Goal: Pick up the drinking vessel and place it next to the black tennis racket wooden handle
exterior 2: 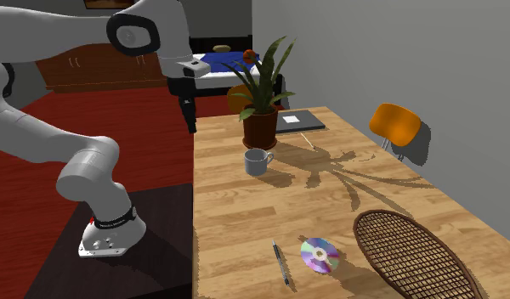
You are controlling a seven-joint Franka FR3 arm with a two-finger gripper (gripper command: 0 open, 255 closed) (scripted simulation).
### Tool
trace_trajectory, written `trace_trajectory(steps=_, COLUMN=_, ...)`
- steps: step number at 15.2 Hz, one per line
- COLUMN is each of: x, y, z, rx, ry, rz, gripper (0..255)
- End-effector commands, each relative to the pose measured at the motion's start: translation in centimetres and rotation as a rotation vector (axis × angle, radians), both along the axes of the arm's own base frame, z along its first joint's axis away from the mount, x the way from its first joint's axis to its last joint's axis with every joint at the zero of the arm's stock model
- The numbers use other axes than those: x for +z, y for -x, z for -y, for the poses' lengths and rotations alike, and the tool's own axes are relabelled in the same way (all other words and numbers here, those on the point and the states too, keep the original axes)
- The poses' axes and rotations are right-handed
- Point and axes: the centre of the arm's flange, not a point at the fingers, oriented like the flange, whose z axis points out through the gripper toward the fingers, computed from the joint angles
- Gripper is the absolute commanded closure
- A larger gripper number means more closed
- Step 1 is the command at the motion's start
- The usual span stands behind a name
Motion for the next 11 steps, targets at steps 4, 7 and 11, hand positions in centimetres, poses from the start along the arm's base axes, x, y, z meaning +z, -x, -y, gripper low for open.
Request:
trace_trajectory(steps=4, x=-2.6, y=-2.9, z=-0.6, rx=0.001, ry=-0.002, rz=0.003, gripper=0)
trace_trajectory(steps=7, x=-5.1, y=-5.8, z=-1.3, rx=0.002, ry=-0.004, rz=0.005, gripper=0)
trace_trajectory(steps=11, x=-8.5, y=-9.7, z=-2.1, rx=0.004, ry=-0.007, rz=0.009, gripper=0)
